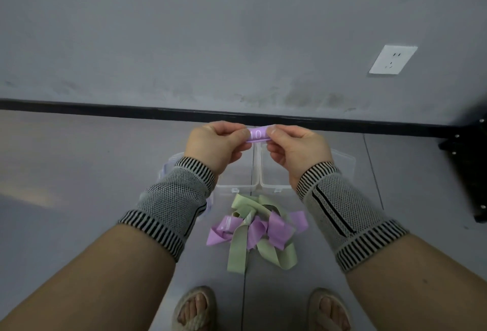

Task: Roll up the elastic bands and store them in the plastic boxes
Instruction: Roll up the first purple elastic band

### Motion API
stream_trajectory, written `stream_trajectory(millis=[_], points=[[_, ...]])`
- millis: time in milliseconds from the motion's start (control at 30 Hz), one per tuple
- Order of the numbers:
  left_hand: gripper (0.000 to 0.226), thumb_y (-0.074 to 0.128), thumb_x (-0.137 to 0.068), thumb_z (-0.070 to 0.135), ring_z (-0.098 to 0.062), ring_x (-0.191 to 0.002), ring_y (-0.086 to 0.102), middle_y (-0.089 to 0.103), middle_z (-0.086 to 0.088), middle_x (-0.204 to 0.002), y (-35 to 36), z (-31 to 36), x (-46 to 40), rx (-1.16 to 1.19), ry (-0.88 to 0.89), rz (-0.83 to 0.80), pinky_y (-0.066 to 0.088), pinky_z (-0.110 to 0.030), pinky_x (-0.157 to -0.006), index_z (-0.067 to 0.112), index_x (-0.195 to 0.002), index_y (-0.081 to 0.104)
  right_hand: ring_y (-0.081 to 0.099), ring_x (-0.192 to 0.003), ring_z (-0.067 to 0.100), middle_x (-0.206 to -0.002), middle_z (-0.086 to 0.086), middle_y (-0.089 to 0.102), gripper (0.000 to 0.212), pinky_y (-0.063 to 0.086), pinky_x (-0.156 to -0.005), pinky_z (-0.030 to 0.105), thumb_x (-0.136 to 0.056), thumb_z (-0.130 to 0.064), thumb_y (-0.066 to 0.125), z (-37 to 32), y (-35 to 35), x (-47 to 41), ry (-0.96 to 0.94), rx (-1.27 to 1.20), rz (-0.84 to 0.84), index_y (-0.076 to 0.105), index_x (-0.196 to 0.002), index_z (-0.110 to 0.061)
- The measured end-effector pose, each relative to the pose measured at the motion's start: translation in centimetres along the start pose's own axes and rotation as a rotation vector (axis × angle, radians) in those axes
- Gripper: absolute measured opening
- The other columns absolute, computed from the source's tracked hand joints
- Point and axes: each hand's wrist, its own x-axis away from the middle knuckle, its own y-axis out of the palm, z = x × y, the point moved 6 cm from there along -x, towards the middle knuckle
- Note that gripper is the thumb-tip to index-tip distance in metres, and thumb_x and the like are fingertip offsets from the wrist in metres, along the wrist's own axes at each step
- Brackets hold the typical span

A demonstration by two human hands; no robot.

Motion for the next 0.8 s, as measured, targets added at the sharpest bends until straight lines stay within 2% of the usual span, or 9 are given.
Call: stream_trajectory(millis=[133,267,333,400,467,600,667,700,800], points=[[0.008,0.064,-0.087,0.016,-0.011,-0.079,0.069,0.071,-0.002,-0.086,-1.0,-4.9,-6.0,0.004,-0.026,0.025,0.056,-0.023,-0.068,0.017,-0.093,0.068,0.063,-0.064,0.012,-0.069,0.005,0.068,0.003,0.055,-0.067,0.025,-0.084,-0.012,0.069,4.7,0.9,-6.0,0.061,0.001,0.022,0.071,-0.086,-0.013],[0.026,0.061,-0.088,0.022,-0.008,-0.086,0.064,0.067,0.005,-0.101,-3.2,-11.6,-13.7,-0.372,0.082,0.153,0.049,-0.024,-0.079,0.022,-0.115,0.064,0.065,-0.068,0.014,-0.072,0.005,0.070,0.007,0.055,-0.068,0.026,-0.082,-0.015,0.071,11.2,1.0,-12.8,0.138,0.009,0.055,0.071,-0.088,-0.013],[0.031,0.061,-0.089,0.024,-0.009,-0.092,0.061,0.063,0.006,-0.109,-3.9,-15.1,-17.2,-0.517,0.069,0.180,0.049,-0.027,-0.085,0.024,-0.120,0.061,0.066,-0.069,0.014,-0.076,0.006,0.070,0.007,0.055,-0.068,0.026,-0.083,-0.014,0.071,14.0,0.8,-15.1,0.170,0.013,0.066,0.070,-0.090,-0.012],[0.035,0.060,-0.089,0.025,-0.013,-0.101,0.059,0.061,0.002,-0.116,-4.2,-18.1,-20.0,-0.604,0.030,0.176,0.050,-0.034,-0.092,0.026,-0.124,0.058,0.066,-0.071,0.014,-0.080,0.007,0.071,0.008,0.055,-0.068,0.026,-0.082,-0.013,0.070,16.2,0.7,-16.6,0.205,0.027,0.076,0.069,-0.091,-0.012],[0.041,0.059,-0.089,0.028,-0.016,-0.108,0.056,0.057,-0.003,-0.126,-4.3,-20.5,-22.3,-0.698,-0.003,0.153,0.050,-0.038,-0.092,0.028,-0.129,0.053,0.066,-0.071,0.015,-0.081,0.008,0.071,0.009,0.055,-0.066,0.025,-0.082,-0.012,0.070,17.7,0.5,-17.5,0.235,0.015,0.099,0.068,-0.091,-0.011],[0.051,0.057,-0.090,0.027,-0.022,-0.106,0.058,0.050,-0.006,-0.136,-4.4,-24.0,-25.0,-0.879,-0.064,0.078,0.047,-0.031,-0.089,0.029,-0.139,0.042,0.065,-0.067,0.014,-0.077,0.007,0.069,0.006,0.056,-0.064,0.024,-0.082,-0.010,0.071,19.6,0.5,-19.0,0.257,-0.008,0.149,0.066,-0.085,-0.010],[0.053,0.054,-0.091,0.021,-0.022,-0.104,0.059,0.055,-0.003,-0.130,-4.7,-24.8,-25.6,-0.897,-0.073,0.055,0.046,-0.029,-0.087,0.028,-0.141,0.039,0.065,-0.066,0.013,-0.076,0.007,0.069,0.006,0.057,-0.065,0.025,-0.082,-0.011,0.071,20.4,0.9,-19.8,0.257,0.014,0.136,0.066,-0.086,-0.010],[0.053,0.053,-0.091,0.018,-0.020,-0.095,0.060,0.060,0.000,-0.121,-4.9,-25.0,-25.7,-0.897,-0.081,0.056,0.046,-0.026,-0.080,0.028,-0.141,0.038,0.065,-0.066,0.013,-0.076,0.006,0.069,0.007,0.057,-0.066,0.026,-0.082,-0.011,0.071,20.9,1.3,-20.1,0.257,0.033,0.125,0.067,-0.086,-0.011],[0.054,0.050,-0.090,0.013,-0.009,-0.064,0.055,0.060,0.007,-0.078,-6.0,-25.2,-25.3,-0.868,-0.103,0.084,0.043,-0.020,-0.057,0.029,-0.141,0.040,0.064,-0.064,0.013,-0.074,0.006,0.068,0.006,0.057,-0.065,0.026,-0.082,-0.011,0.071,21.5,2.5,-20.5,0.244,0.050,0.108,0.066,-0.085,-0.010]])
